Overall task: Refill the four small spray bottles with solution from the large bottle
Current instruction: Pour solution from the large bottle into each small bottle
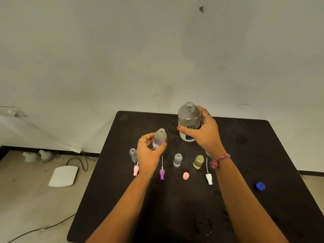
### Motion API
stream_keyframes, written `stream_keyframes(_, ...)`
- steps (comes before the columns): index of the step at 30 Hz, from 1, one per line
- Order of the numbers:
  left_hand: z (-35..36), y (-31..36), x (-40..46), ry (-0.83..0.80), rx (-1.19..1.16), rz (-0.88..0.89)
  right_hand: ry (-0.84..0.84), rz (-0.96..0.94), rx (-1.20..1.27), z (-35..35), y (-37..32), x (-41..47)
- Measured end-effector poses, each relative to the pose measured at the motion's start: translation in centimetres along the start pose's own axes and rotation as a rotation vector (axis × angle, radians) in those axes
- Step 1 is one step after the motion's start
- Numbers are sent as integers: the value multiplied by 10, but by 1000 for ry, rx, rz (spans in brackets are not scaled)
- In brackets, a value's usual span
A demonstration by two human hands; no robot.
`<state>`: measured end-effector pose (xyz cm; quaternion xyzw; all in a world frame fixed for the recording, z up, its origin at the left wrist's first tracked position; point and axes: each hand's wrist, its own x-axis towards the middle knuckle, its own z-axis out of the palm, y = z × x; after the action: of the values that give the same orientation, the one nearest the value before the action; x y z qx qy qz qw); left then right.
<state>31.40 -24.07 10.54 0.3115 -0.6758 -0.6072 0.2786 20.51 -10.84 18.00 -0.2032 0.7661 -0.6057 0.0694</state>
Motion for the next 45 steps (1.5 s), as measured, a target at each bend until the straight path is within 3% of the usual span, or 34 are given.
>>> stream_keyframes(16, -10, -91, 20, -124, 263, -230, 3, 34, -102, 26, 52, 3)
stream_keyframes(30, -5, -122, 23, -141, 288, -355, 12, 60, -130, 22, 71, 8)
stream_keyframes(36, -10, -119, 21, -170, 340, -310, 13, 53, -131, 22, 74, 8)
stream_keyframes(39, -23, -103, 14, -156, 373, -207, 9, 61, -134, 22, 76, 9)
stream_keyframes(42, -47, -91, 5, -48, 355, -40, 14, 50, -132, 22, 76, 9)
stream_keyframes(45, -65, -94, 15, 139, 323, -52, 26, 45, -120, 22, 77, 9)
